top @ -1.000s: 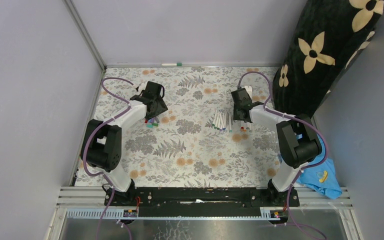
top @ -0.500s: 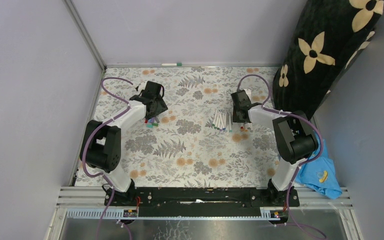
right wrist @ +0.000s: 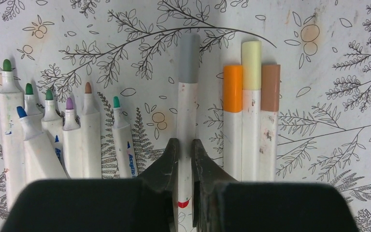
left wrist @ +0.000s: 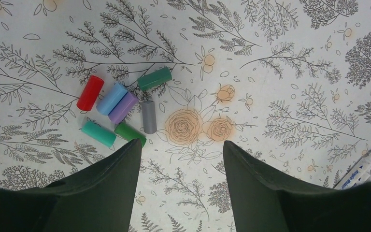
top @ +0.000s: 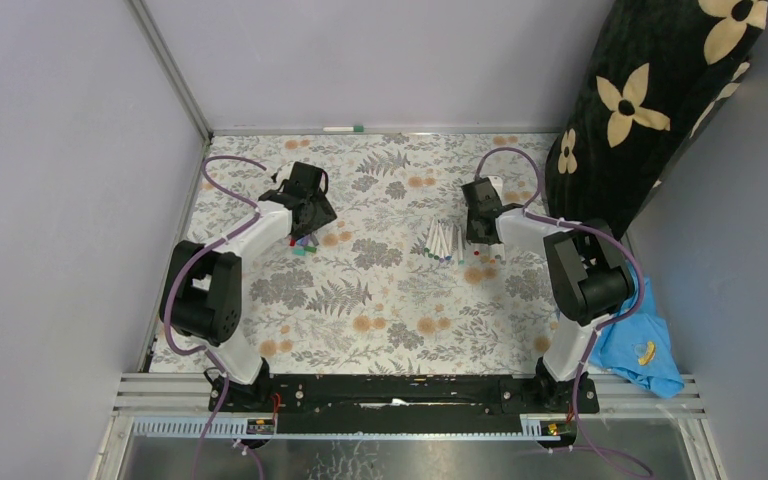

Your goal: Open the pen caps

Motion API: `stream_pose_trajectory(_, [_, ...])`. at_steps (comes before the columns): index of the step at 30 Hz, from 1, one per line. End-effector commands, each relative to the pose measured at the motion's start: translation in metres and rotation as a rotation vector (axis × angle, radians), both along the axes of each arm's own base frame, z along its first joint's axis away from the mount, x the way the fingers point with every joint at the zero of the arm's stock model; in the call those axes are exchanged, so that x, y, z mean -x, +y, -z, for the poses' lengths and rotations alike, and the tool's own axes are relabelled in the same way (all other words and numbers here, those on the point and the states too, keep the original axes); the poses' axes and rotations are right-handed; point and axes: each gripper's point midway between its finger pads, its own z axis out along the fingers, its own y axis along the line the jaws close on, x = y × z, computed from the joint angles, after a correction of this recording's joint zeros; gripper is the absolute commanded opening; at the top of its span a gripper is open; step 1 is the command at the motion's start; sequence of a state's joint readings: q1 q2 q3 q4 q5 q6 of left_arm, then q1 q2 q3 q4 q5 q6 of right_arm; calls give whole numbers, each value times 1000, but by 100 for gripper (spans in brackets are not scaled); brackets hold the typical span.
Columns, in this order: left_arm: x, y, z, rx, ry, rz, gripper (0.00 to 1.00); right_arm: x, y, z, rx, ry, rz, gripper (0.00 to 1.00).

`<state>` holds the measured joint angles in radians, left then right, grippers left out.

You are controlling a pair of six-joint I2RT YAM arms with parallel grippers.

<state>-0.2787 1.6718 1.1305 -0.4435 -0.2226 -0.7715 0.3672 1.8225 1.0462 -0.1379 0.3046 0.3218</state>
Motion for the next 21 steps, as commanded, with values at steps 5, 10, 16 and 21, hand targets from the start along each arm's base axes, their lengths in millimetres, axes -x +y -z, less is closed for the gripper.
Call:
stream_pose_trajectory(5, [-4,-8,-23,53,-76,13,70,18,-8,-11,6,27,2,2])
stream_pose_trajectory(10, [-1,-21,-31,123,-87,62,71,17,4,-49,-61,-52,-67,0])
stream_pose_trajectory(16, [6,-56,-45,259,-114,175,72,29,36,-86,-180,-109,-189,0])
stream_pose_trajectory(21, [14,-86,-51,320,-114,258,72,48,80,-109,-277,-113,-326,0])
